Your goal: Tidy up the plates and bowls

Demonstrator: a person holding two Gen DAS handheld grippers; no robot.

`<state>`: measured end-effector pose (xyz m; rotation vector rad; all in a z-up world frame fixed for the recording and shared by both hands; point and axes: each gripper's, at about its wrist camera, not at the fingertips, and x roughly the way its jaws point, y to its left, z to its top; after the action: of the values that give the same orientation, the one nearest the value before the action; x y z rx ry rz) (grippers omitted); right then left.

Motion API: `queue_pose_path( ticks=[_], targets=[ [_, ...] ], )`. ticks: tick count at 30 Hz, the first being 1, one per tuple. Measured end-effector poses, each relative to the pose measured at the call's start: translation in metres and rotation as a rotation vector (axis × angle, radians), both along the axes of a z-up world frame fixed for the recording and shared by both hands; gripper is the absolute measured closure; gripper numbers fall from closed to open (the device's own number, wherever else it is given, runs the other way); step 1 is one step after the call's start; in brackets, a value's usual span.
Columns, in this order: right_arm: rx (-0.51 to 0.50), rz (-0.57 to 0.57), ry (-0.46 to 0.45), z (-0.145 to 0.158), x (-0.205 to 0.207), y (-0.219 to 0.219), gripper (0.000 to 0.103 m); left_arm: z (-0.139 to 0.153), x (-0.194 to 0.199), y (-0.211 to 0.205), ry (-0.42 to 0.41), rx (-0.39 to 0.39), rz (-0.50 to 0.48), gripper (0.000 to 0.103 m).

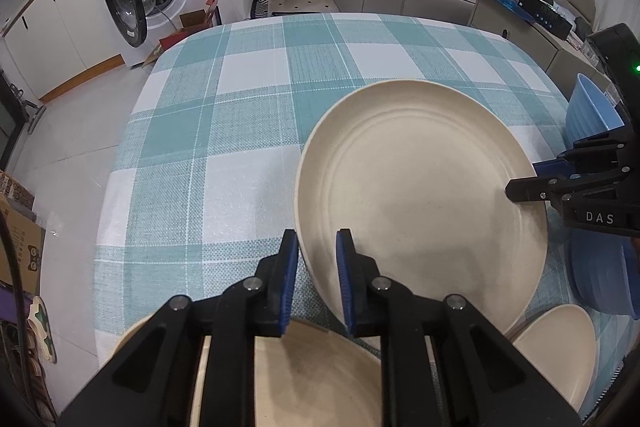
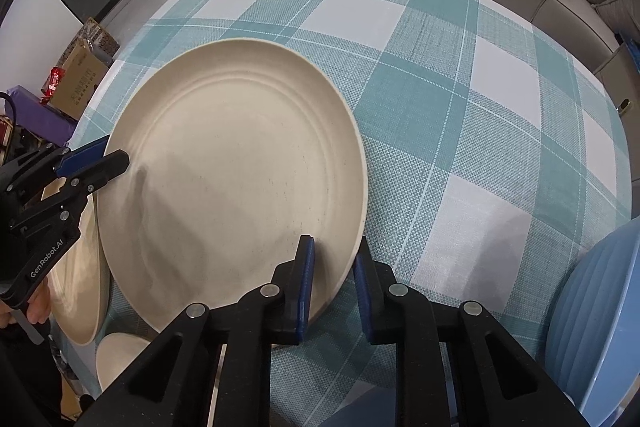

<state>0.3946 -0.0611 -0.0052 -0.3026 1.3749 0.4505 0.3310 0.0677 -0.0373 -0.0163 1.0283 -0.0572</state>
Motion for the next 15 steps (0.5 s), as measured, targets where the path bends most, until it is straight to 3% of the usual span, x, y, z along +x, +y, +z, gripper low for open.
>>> queue_pose_path(
  ticks=[15],
  targets=[
    [0.023,-0.003,-0.043,0.028,-0.006,-0.007,0.084,0.023,-0.009,0.000,-0.043,0.006,0.012,0.086]
  ],
)
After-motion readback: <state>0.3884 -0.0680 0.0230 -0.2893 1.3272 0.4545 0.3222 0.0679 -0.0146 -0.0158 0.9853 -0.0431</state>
